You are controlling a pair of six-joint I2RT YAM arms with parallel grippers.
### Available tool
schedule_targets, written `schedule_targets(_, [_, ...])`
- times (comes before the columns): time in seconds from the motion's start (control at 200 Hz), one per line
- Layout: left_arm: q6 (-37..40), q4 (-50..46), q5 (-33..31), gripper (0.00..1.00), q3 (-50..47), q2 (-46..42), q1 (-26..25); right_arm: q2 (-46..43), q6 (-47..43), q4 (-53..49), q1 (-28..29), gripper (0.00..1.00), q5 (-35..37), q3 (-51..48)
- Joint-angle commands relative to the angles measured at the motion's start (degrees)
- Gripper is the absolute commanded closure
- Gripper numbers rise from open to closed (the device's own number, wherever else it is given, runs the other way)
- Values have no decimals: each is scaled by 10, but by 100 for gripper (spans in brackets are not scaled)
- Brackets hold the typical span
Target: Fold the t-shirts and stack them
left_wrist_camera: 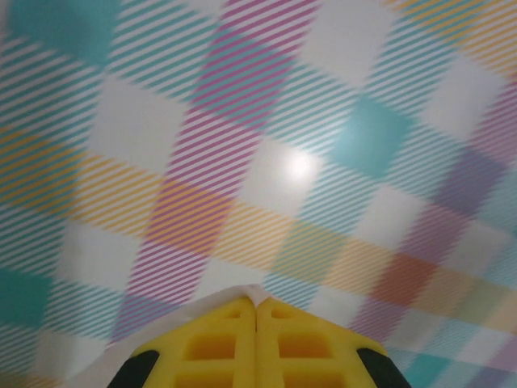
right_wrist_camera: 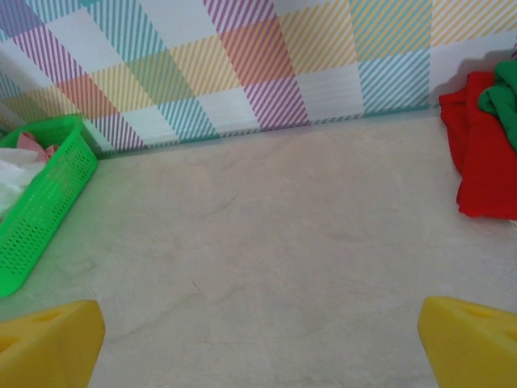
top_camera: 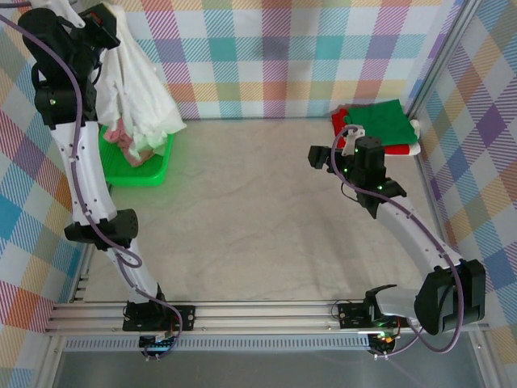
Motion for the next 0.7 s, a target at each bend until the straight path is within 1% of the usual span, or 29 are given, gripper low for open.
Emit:
schedule_targets(0.0, [-28, 98, 41, 100, 18, -38, -30, 2, 9, 30, 1, 1, -10, 17])
schedule_targets(0.08, [-14, 106, 33, 100, 19, -44, -65, 0, 8, 32, 1, 1, -9, 16])
schedule_targets(0.2, [-10, 97, 49, 100, 21, -34, -128, -6, 7, 31, 1, 1, 6, 10])
schedule_targets(0.35, [52, 28, 33, 100, 20, -3, -238, -18, 13, 19, 1, 0, 43, 2])
schedule_targets(0.44, [59, -32, 31, 100, 11, 33, -275, -26, 17, 8, 1, 0, 57, -2])
schedule_targets(0.51, [65, -57, 24, 100, -31, 60, -293, -30, 22, 8, 1, 0, 67, -13])
schedule_targets(0.52, [66, -57, 25, 97, -39, 63, -294, -30, 22, 9, 1, 0, 68, -14])
schedule_targets(0.535, [70, -58, 27, 90, -50, 69, -295, -30, 23, 8, 1, 0, 71, -16])
schedule_targets(0.575, [80, -59, 31, 63, -73, 87, -295, -28, 25, 10, 1, 0, 76, -21])
schedule_targets(0.6, [90, -69, 23, 49, -76, 99, -295, -25, 25, 10, 1, 0, 78, -22])
schedule_targets(0.62, [100, -84, 12, 46, -72, 108, -295, -23, 24, 8, 0, 0, 77, -22])
schedule_targets(0.695, [124, -153, -40, 45, -63, 115, -295, -10, 20, -9, 0, 0, 61, -14])
